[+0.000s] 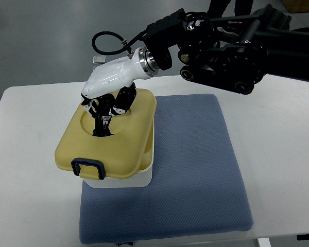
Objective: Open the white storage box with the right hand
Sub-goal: 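Lift the yellow lid up off the white box with the right hand, then carry the lid beside the box and lower it onto the cushion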
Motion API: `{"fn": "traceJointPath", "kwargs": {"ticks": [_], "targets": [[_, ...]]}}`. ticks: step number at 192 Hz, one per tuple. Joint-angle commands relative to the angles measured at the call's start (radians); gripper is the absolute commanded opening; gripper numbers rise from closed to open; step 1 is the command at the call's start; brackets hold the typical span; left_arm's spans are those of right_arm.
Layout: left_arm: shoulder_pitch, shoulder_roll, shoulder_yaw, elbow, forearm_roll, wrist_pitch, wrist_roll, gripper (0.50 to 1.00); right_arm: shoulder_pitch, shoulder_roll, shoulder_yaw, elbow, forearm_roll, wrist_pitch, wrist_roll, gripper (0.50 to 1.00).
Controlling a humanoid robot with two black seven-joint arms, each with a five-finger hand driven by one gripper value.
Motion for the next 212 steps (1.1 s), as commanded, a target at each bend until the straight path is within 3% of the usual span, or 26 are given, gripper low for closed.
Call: {"fn": "traceJointPath", "kwargs": {"ticks": [1,74,132,212], "targets": [[0.0,0.0,0.0,0.0,0.0,0.0,0.0,1.0,0.007,-0.001,-0.001,0.0,-0.002,-0.004,0.015,0.5],[0.0,0.0,0.0,0.0,0.001,0.0,0.0,1.0,0.036,-0.023,0.001,0.0,-0.002,-0.002,0.019,0.5],[0.0,0.0,0.0,0.0,0.001,0.0,0.0,1.0,0.103,-0.13,0.011,0.001,0.001,0.002,0.069,0.5],[0.0,0.0,0.0,0.0,0.0,0.0,0.0,1.0,0.135,-0.244,0.001,-0.008,-0.002,0.009,0.069,0.5]]}}
